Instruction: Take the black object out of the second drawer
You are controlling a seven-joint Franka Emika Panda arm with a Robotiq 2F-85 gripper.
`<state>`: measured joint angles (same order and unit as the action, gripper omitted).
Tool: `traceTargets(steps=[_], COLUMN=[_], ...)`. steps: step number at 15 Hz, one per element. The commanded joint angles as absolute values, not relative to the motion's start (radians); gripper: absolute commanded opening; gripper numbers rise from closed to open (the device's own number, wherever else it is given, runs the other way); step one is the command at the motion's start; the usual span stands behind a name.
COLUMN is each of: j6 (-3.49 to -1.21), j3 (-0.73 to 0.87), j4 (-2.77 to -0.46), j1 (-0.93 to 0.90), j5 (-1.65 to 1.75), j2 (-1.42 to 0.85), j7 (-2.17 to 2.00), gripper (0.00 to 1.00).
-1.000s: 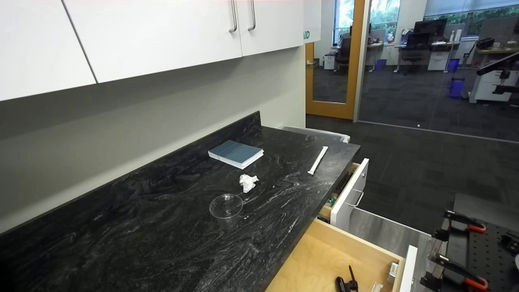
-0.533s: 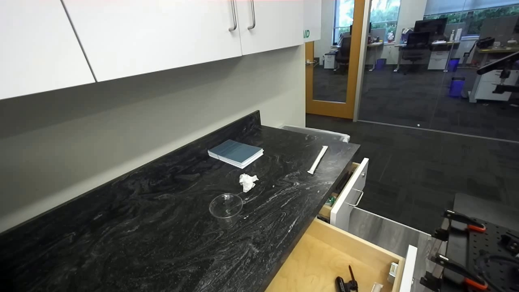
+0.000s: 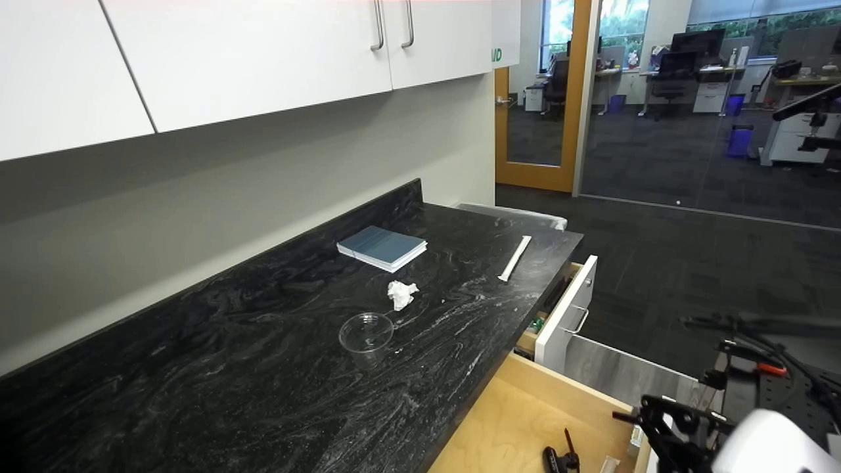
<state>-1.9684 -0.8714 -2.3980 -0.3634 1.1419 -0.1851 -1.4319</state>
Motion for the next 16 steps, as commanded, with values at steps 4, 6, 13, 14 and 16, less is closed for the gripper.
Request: traceTargets(steps=[4, 6, 13, 14, 16], j6=[-2.037, -2.099, -2.239, -2.238, -2.238], j3=[-0.696, -0.646, -0.563, -0.563, -0.564], j4=[-2.427, -2.445, -2.460, -2.460, -2.460], j1=[-0.348, -0.350, -0.389, -0.390, -0.392], j5=[0.905, 0.820, 0.816, 0.815, 0.815], j2=[-0.032, -0.011, -0.028, -0.026, -0.023], j7=[-1.468, -1.453, -1.446, -1.446, -1.446], gripper=[1.00, 1.00, 1.00, 1.00, 1.00])
